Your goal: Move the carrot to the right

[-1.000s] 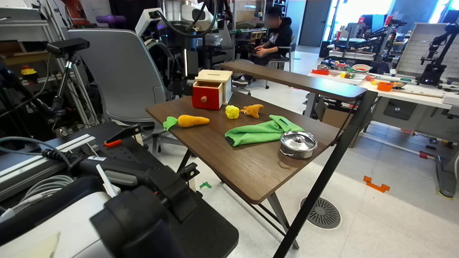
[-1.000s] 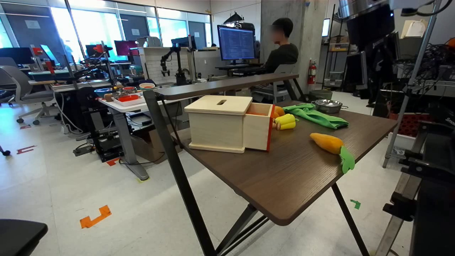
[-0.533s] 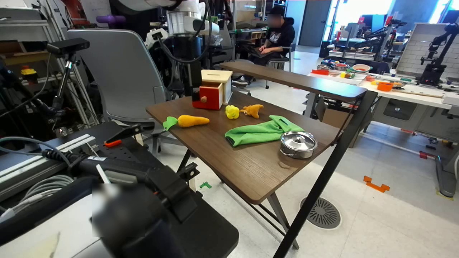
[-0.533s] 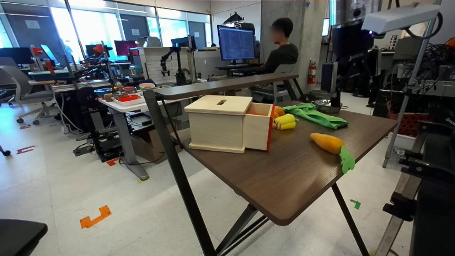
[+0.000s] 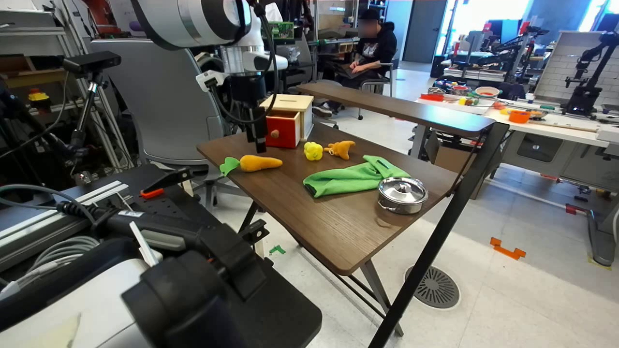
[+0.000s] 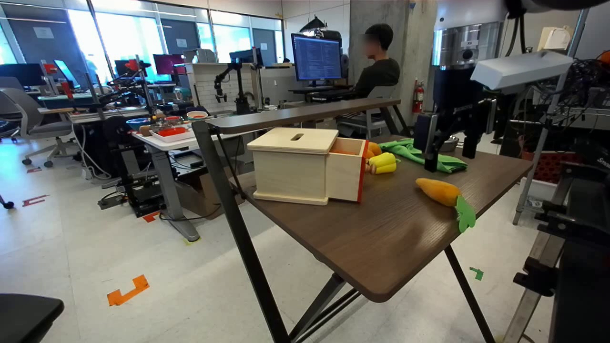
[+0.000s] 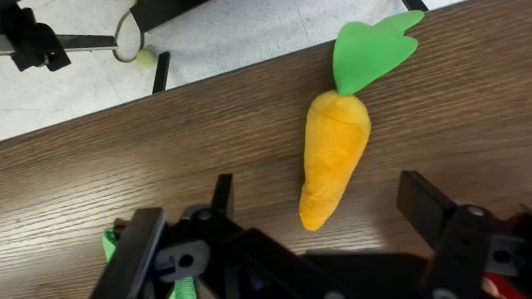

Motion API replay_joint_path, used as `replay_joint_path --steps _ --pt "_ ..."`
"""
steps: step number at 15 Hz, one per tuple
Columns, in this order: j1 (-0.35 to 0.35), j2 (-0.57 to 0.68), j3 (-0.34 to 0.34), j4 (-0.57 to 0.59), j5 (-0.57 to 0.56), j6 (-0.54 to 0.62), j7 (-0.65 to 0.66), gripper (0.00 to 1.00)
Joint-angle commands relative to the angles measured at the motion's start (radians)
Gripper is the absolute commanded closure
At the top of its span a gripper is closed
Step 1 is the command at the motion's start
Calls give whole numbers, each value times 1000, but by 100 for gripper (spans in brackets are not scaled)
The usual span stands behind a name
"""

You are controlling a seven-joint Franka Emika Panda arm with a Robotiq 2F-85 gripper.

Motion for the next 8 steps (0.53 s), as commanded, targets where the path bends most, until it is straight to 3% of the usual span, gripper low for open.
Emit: replay_joint_path --steps 1,3,4,8 --pt "50 45 -36 -17 21 120 0 0" --pt "64 66 -39 -28 37 166 -16 0" --pt "72 75 -42 -31 43 185 -23 17" --pt "103 93 -57 -40 62 225 -40 50"
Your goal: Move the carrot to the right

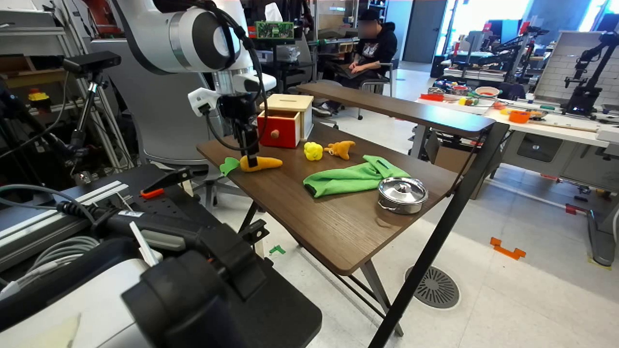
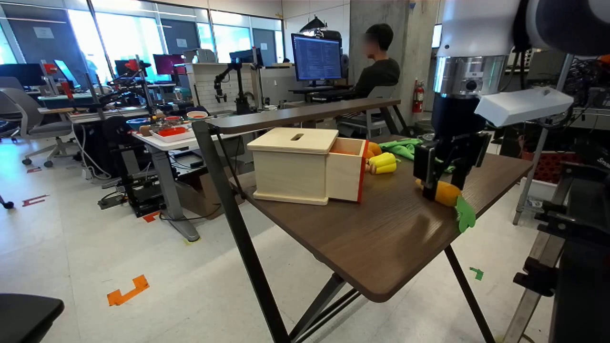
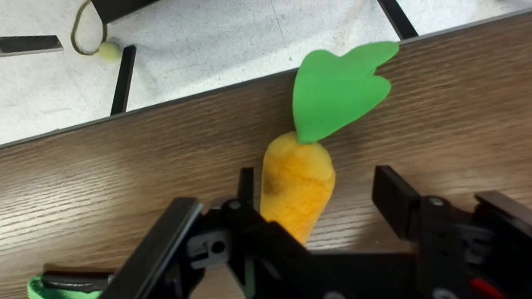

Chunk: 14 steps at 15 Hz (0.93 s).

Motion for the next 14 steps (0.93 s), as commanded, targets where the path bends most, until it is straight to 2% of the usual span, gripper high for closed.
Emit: replay_joint_path --steps 1,5,7,10,11,14 --pt "43 9 -34 -9 48 46 -39 58" --pt "57 -13 -64 -19 70 50 -45 89" --pt "60 -47 -85 -30 71 47 -45 98" --pt "84 -123 -150 -62 38 31 -22 97" --pt "79 -154 -159 -77 33 15 -34 99" --pt "64 -260 -211 -150 -15 25 -27 97"
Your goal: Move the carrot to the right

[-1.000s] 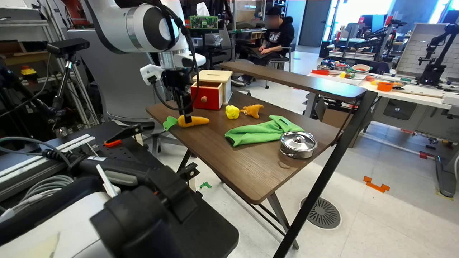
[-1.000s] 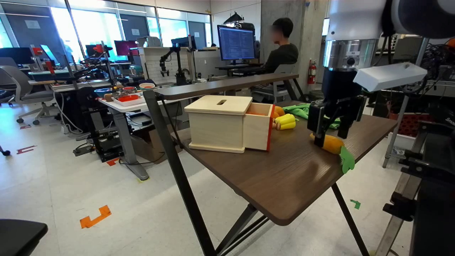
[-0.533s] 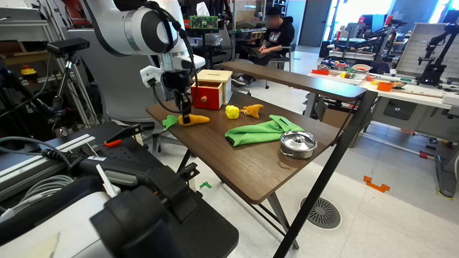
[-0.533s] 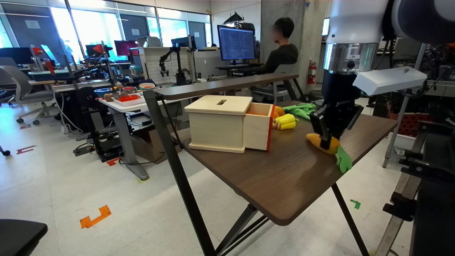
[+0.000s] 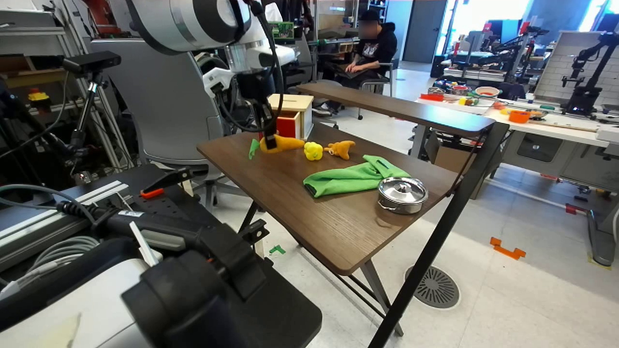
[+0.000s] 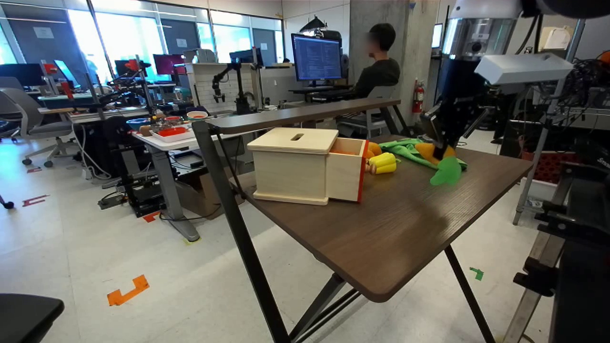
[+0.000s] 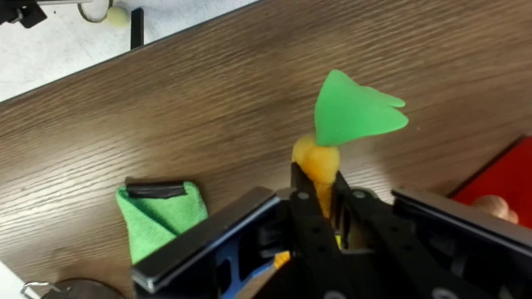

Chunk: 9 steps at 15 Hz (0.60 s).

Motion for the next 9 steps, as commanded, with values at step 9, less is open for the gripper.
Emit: replay_joint_path --steps 9 --pt "-236 -259 -151 -224 -188 39 -11 97"
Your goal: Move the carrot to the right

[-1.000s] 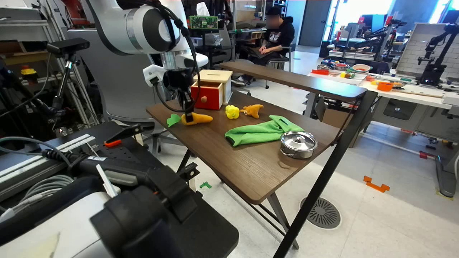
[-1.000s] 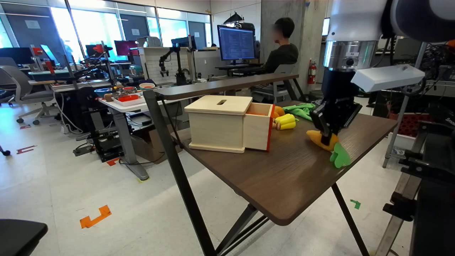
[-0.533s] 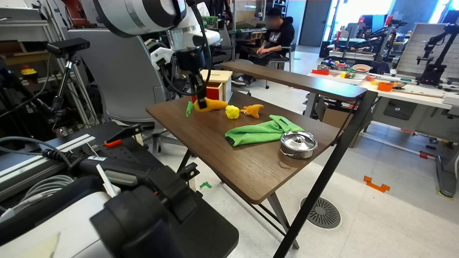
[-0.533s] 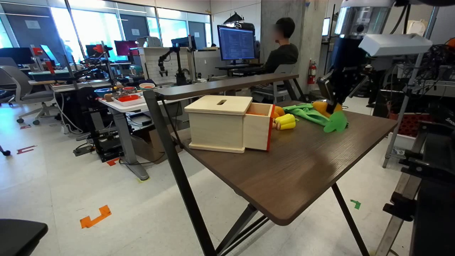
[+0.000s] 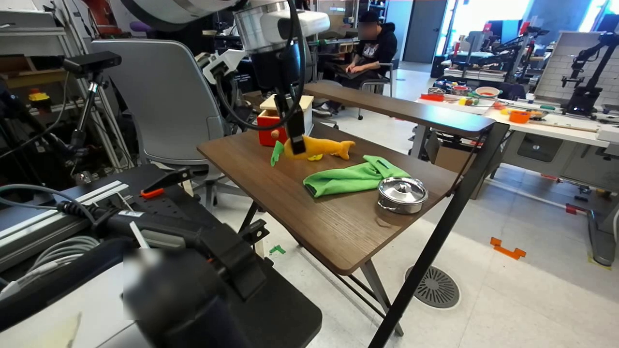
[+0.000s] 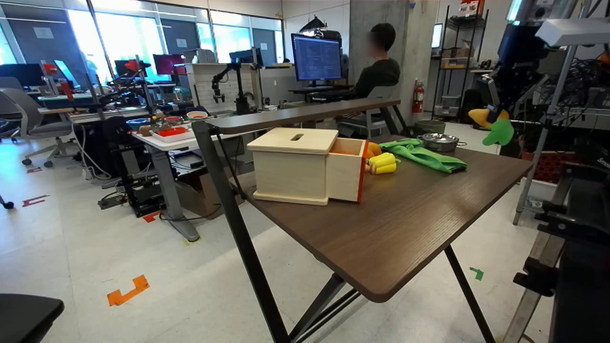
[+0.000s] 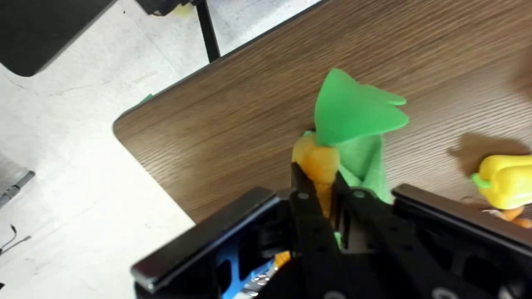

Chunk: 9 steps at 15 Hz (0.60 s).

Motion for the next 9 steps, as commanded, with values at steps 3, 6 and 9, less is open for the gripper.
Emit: replay_joint_path --steps 3,6,9 --pt "-163 4 -8 -27 -3 65 -51 97" --pt "-202 47 -3 -4 38 79 -68 97" --pt "-212 112 3 24 92 100 -93 97"
